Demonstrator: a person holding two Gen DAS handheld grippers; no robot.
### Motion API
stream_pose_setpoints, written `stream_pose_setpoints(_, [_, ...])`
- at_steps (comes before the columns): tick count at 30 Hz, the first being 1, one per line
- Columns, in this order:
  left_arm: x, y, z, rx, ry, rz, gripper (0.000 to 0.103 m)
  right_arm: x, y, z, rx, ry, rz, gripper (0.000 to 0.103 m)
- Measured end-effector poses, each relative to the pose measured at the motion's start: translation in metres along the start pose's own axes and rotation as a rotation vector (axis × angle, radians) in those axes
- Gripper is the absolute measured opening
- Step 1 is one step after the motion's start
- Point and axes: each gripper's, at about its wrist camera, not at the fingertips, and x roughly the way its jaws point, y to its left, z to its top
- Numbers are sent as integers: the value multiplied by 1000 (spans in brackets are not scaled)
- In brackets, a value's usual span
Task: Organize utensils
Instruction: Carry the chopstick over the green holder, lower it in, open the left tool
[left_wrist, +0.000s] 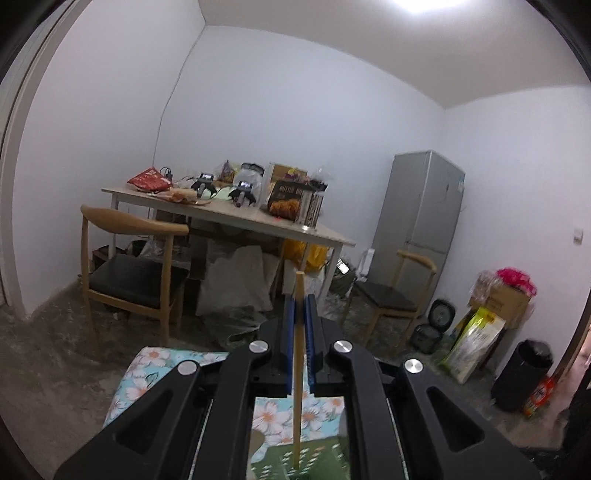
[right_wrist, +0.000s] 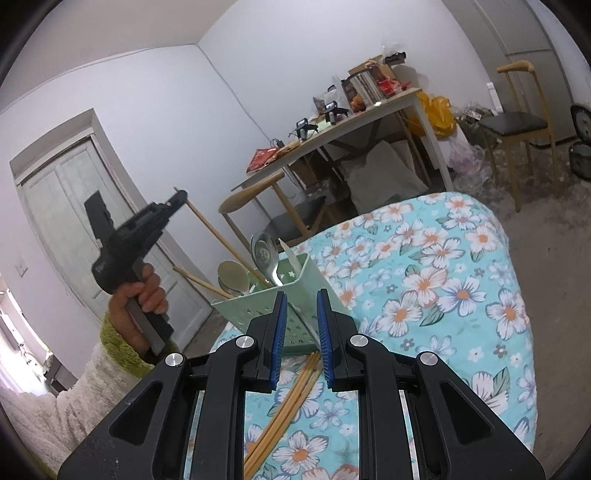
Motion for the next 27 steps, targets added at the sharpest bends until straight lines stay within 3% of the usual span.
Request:
stream_pose_setpoints(6, [19,10,-19,-62,120,-42,10,-2,7,1,-26,9,-10,21])
stream_pose_setpoints(8, [17,12,-19,-73,127,-53,36,-2,10,4,-34,8,-8,22])
stream_pose_setpoints(11, [4,9,-17,-61,100,-58,49,4,20,11,-56,9,16,25])
stream_pose_setpoints(16, [-30,10,-14,-52,47,-51,53,32,50,28,-127,30,62,37])
stream_pose_setpoints(21, [-71,20,-27,-39,10,-32,53,87,81,50,-176,111,91,38])
stream_pose_setpoints(27, [-102,32,-63,-28,20,6,53,172,101,60,-177,264,-81,38])
